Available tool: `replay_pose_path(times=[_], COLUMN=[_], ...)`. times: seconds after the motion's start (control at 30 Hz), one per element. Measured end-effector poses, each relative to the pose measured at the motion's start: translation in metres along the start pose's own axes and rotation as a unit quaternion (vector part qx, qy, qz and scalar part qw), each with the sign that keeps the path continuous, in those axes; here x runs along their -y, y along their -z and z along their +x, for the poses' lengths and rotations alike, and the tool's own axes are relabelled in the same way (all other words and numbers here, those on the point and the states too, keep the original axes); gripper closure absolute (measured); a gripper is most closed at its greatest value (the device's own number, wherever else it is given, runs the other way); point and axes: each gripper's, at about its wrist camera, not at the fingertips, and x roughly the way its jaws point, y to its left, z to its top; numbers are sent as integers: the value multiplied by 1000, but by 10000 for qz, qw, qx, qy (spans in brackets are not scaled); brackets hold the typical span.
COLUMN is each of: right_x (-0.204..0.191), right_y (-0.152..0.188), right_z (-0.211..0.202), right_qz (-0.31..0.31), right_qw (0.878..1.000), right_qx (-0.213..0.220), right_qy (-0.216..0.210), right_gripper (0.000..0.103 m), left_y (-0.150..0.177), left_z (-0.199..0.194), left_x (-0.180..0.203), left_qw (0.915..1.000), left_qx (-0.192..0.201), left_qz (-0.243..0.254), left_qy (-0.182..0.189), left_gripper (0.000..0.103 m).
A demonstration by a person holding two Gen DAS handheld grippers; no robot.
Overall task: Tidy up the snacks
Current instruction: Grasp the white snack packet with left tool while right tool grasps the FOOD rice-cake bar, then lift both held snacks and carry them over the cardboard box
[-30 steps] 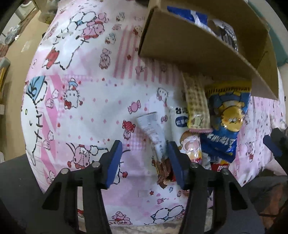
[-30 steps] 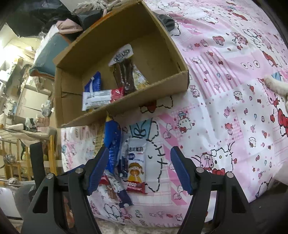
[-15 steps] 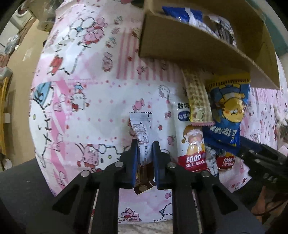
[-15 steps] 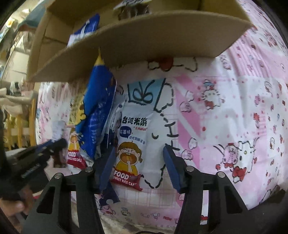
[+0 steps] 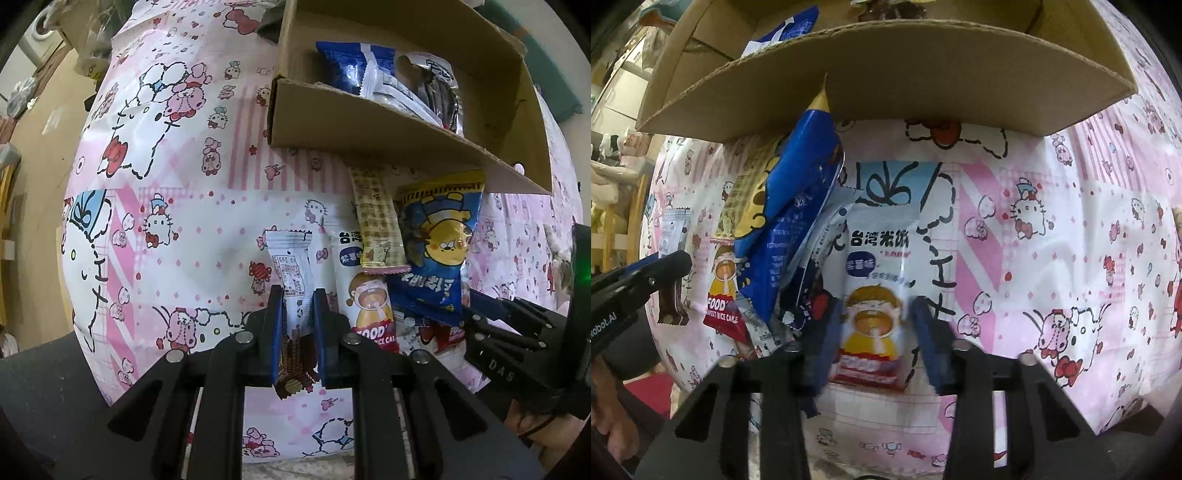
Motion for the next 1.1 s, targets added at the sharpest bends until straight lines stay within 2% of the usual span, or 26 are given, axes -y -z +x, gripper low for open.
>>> replay_pose_path(times=[0.3, 0.57, 0.63, 0.7, 0.83, 1.1], right_x=[4, 29, 37, 45, 51, 60], right_y=[1, 8, 9, 11, 13, 8], right_z=[-8, -40, -52, -63, -82, -120], right_qz=[11, 393, 553, 698, 712, 727], right_qw=[9999, 9977, 9954, 9909, 9858, 9716], right_qx=[87, 466, 605, 704, 924, 1403], right_qy=[-85, -287, -500, -910, -1209, -1759], right_gripper=[71, 71, 71, 71, 71, 71], left_y=[0, -6, -6, -5, -10, -16], left_z=[-3, -24, -33, -48, -63, -88], left_x=[-16, -34, -35, -37, -35, -32], left_qw=[9999, 9975, 9960, 9932, 9883, 9827], left_qx=[155, 675, 849, 1109, 1500, 1824], left_qz=[27, -161, -197, -218, -145, -107], left_qy=[11, 146, 189, 286, 237, 303], left_gripper=[91, 91, 91, 91, 91, 91])
